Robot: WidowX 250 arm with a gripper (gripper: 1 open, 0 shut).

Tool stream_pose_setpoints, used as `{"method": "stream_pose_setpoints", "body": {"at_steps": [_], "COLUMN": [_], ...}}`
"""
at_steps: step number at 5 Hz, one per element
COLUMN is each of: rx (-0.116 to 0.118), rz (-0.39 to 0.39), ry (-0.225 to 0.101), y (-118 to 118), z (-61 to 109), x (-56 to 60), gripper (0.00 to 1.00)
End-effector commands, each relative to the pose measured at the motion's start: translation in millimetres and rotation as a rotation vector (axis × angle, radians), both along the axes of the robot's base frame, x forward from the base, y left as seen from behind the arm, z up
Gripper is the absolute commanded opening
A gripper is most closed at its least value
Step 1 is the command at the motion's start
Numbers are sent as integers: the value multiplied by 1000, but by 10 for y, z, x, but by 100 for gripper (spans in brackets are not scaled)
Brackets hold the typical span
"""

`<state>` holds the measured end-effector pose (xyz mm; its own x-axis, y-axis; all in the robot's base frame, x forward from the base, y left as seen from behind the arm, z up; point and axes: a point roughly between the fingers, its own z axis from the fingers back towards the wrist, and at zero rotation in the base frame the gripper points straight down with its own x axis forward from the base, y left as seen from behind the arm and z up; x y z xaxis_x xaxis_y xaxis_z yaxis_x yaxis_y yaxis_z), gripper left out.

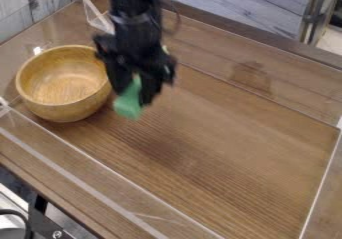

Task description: Put the green block in the brown bowl

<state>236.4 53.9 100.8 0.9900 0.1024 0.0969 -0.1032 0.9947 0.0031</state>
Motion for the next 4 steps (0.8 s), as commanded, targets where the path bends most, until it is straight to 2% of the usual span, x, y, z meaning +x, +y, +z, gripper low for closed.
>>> {"method": "stream_pose_setpoints", "body": {"at_steps": [1, 2, 3, 4], "rx": [22, 32, 35, 25], "rz": [57, 101, 116, 133], "ry": [-60, -59, -49, -39], "y": [380, 772, 990, 1120], "z": [190, 131, 40, -36], "x": [42, -16, -48, -40], "gripper": [0, 0, 0, 0]}}
